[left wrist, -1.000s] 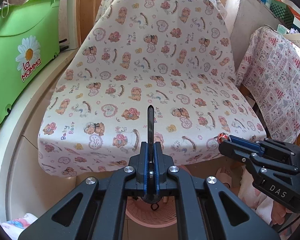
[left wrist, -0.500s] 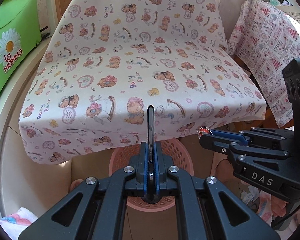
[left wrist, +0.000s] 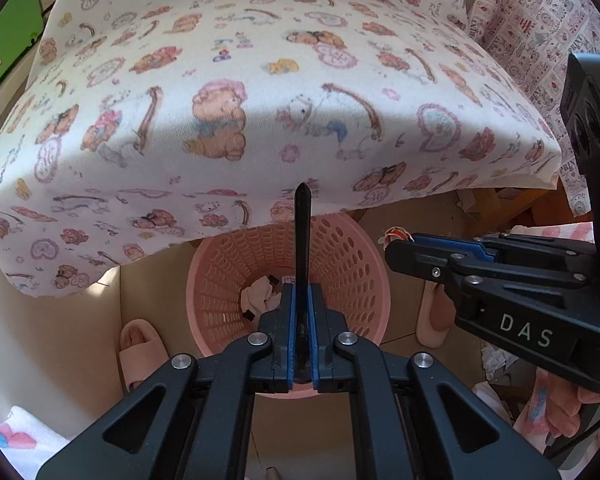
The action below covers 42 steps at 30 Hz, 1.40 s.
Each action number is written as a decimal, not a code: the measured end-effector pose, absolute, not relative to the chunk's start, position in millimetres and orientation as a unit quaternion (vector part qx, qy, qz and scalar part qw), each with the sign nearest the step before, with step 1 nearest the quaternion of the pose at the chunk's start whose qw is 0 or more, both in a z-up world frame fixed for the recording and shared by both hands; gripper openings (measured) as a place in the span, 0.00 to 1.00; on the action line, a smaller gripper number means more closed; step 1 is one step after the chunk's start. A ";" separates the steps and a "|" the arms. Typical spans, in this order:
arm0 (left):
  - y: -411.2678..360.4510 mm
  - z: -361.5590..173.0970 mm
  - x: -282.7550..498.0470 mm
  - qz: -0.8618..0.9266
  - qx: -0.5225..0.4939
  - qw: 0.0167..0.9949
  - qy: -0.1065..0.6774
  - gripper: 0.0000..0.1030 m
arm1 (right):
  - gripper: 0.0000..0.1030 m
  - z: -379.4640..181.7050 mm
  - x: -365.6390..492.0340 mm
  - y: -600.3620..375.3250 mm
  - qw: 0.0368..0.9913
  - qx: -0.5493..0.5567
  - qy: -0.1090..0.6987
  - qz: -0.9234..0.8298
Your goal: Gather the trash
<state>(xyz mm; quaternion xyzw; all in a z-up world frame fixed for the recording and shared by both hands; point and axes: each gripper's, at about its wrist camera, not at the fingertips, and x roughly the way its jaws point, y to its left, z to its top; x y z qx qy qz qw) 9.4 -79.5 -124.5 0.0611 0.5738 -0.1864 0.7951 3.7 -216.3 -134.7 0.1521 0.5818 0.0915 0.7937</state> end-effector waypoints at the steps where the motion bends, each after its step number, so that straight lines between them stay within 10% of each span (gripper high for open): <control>1: -79.3 -130.4 11.8 -0.180 0.063 0.793 0.578 0.05 | 0.15 -140.4 5.5 -216.5 0.790 0.156 0.586 0.089; 15: -62.6 -191.9 30.5 -0.135 0.024 0.741 0.658 0.04 | 0.20 -205.7 16.3 -204.2 0.752 0.157 0.637 0.064; 19: -53.9 -195.9 30.8 -0.117 0.006 0.729 0.675 0.19 | 0.50 -216.4 17.3 -204.7 0.751 0.143 0.643 0.044; 27: -44.0 -195.1 33.2 -0.081 0.021 0.731 0.677 0.46 | 0.76 -217.7 14.3 -208.5 0.762 0.125 0.635 0.017; 42: -32.2 -100.9 23.8 -0.077 0.056 0.820 0.565 0.56 | 0.77 -120.5 -3.7 -208.8 0.837 0.065 0.543 0.023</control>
